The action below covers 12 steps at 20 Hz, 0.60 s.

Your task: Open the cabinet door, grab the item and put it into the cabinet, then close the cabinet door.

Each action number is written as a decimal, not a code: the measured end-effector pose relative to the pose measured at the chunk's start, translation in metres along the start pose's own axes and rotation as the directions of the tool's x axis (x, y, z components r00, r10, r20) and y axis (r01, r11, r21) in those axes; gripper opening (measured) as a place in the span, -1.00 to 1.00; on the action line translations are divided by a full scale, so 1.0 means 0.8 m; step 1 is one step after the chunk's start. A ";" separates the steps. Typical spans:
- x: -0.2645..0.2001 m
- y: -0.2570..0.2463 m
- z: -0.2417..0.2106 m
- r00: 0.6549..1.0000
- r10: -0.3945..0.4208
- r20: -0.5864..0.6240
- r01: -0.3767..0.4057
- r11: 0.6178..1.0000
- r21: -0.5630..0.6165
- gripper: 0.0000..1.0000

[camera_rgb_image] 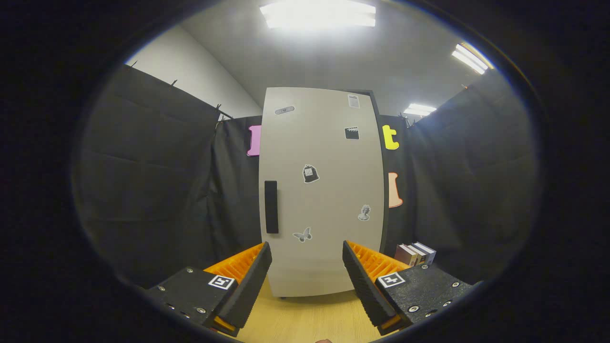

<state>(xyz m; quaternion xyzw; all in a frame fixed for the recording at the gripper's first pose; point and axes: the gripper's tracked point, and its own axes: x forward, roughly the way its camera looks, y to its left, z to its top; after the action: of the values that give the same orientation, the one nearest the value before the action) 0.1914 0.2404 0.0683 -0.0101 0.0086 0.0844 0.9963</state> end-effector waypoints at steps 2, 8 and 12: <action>-0.013 -0.001 -0.009 1.000 -0.006 -0.004 0.006 1.000 0.017 0.86; -0.040 -0.012 -0.033 0.999 -0.031 -0.019 0.031 0.999 0.011 0.86; -0.055 -0.019 -0.041 0.998 -0.050 -0.025 0.050 0.999 0.004 0.86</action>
<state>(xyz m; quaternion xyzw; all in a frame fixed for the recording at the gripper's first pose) 0.1498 0.2172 0.0369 -0.0091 0.0210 0.0593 0.9980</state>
